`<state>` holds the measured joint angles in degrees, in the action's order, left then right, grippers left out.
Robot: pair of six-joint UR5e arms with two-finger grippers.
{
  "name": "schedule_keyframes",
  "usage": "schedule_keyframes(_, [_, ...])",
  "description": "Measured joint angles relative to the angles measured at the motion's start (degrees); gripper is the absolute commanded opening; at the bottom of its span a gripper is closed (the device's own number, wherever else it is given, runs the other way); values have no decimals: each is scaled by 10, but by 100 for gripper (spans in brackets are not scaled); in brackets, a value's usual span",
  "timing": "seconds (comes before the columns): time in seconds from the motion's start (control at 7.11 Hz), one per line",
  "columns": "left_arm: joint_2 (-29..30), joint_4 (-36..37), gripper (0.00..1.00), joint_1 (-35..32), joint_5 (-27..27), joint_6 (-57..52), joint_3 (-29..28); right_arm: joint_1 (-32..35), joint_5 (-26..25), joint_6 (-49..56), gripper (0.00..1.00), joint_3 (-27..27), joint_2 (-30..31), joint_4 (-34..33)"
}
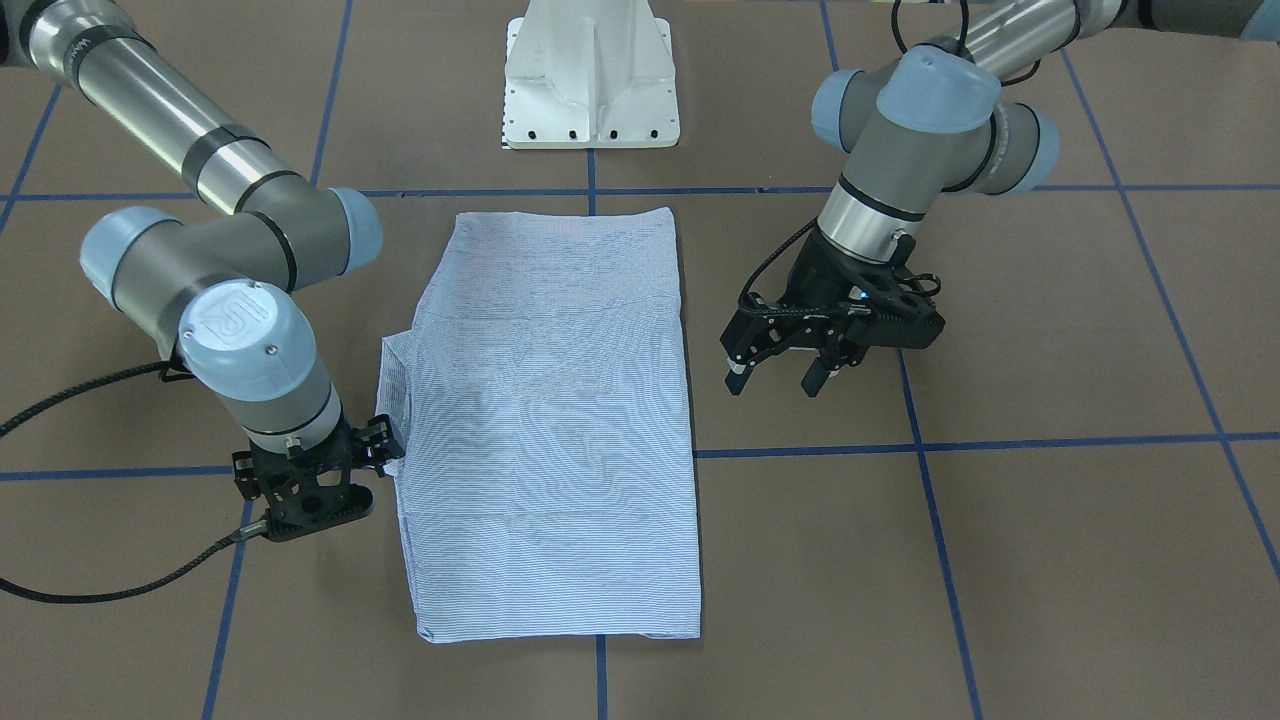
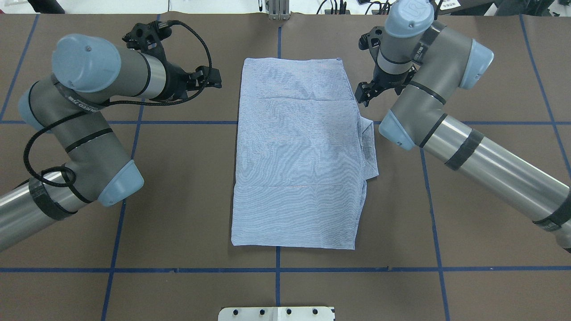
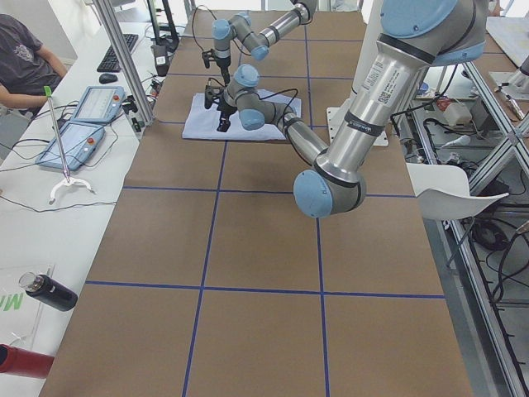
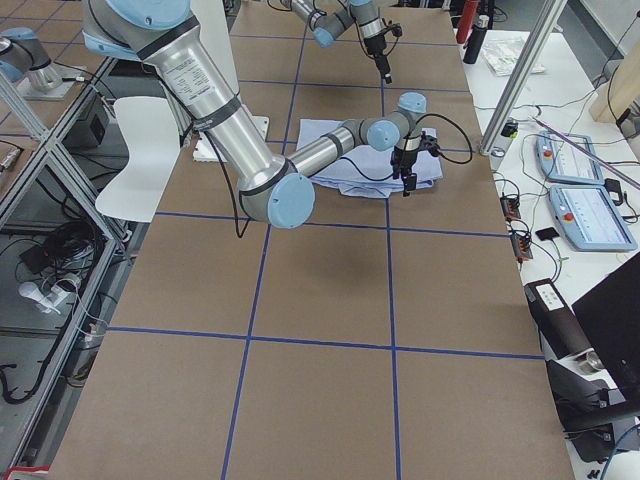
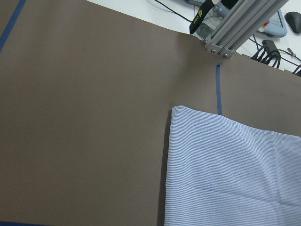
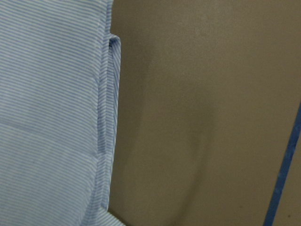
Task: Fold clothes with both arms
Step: 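Move the left gripper to the near shirt corner while the right gripper moves aside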
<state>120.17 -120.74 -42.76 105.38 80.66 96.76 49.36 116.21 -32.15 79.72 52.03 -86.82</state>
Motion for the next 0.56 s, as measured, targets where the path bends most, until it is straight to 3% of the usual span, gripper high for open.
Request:
schedule_keyframes(0.28, [-14,19,100,51,22,73,39,9,62,-60,100,112,59,0])
schedule_keyframes(0.56, [-73,24,100,129,-10,133,117,10,119,-152,100,225,118,2])
